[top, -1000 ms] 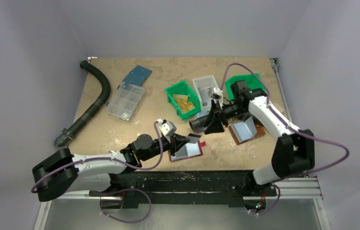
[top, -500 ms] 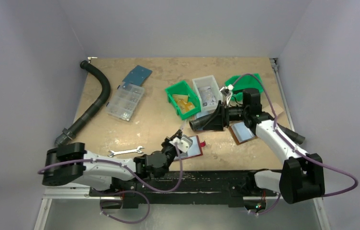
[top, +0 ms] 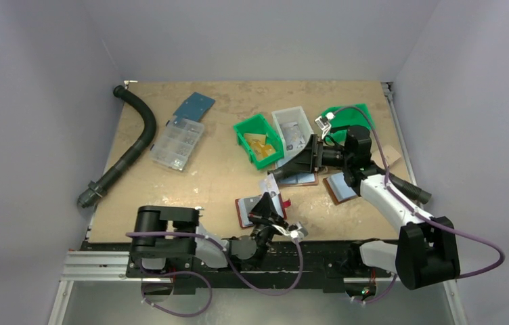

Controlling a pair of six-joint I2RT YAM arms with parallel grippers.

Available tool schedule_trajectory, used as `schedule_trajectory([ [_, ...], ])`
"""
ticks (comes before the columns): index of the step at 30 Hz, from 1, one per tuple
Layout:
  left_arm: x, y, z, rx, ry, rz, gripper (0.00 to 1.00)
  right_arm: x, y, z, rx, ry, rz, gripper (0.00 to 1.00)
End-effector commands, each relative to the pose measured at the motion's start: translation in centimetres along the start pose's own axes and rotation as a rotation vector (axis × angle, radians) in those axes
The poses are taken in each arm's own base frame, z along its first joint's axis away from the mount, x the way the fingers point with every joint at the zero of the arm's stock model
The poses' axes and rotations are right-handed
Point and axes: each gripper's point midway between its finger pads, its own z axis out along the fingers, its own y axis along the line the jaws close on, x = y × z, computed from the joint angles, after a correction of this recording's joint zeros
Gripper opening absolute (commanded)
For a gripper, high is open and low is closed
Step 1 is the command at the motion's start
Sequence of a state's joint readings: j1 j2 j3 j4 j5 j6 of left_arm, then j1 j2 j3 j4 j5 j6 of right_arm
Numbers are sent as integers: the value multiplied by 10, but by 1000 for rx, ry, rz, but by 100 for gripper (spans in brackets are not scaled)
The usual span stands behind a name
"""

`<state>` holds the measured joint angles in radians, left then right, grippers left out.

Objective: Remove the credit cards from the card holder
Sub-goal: Remove the credit card from the card holder.

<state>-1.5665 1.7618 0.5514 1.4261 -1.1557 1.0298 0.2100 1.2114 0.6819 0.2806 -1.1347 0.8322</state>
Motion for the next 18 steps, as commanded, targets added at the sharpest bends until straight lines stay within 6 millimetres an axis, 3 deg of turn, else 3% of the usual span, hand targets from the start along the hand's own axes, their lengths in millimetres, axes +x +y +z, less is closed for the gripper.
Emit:
schedule_trajectory([
  [1,-25,18,-1,-113,-28,6,0,2,0,8,-6,4,28,82],
  [5,-28,10,-1,-105,-32,41,0,9,-3,15,4,34,40,82],
  [13,-26,9,-2,-104,-20,82,0,17,-36,31,178,80,-61,82],
  [18,-24,6,-2,-100,-11,114,0,22,-40,35,184,100,-67,82],
])
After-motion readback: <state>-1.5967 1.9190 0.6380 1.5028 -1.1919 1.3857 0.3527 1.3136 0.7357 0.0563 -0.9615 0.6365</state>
